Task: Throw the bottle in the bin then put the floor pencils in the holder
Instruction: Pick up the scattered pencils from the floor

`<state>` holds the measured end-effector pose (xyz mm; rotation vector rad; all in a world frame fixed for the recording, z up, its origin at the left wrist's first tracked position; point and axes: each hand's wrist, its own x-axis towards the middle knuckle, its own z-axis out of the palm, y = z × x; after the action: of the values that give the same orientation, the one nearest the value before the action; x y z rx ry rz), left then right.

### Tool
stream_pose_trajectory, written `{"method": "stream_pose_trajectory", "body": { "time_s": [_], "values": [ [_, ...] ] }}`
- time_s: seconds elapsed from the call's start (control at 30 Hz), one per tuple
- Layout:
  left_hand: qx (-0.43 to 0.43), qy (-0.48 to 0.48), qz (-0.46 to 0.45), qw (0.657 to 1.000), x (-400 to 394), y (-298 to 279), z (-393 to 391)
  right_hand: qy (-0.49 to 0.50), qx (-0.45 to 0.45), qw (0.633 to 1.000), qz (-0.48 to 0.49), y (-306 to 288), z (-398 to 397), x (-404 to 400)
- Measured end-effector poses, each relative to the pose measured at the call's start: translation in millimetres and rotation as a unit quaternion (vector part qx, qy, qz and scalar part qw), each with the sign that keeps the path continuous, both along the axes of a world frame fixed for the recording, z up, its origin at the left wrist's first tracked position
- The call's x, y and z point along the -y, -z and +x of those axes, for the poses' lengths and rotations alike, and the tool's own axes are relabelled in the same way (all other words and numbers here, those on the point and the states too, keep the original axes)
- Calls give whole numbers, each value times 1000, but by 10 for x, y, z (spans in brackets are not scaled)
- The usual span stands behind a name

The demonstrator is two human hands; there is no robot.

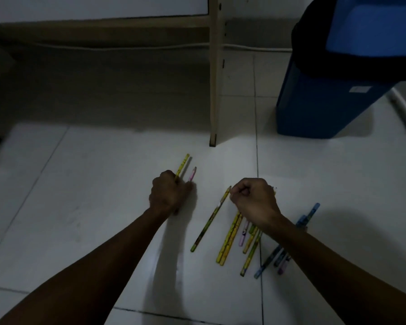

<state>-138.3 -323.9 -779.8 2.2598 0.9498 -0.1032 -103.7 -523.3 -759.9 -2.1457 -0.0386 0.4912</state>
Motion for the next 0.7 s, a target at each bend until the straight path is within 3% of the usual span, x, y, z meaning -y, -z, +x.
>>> {"method": "stream_pose_trajectory", "body": {
  "time_s": [0.17, 0.27, 0.5, 0.63, 0.7],
  "values": [
    [-53, 79, 92, 991, 62, 40, -1, 53, -15, 998, 9, -40, 46, 143],
    [-51, 101, 101, 988, 103, -8, 5, 81, -30, 996, 19, -56, 59, 203],
    [63, 104, -157, 980, 314, -191, -26, 140, -44, 988, 46, -113, 96, 416],
    [53, 108, -220, 968, 499, -219, -59, 178, -53, 981, 54, -126, 91, 561],
    [37, 120, -199, 972, 562, -161, -60, 178, -61, 981, 49, -141, 55, 627]
  ]
}}
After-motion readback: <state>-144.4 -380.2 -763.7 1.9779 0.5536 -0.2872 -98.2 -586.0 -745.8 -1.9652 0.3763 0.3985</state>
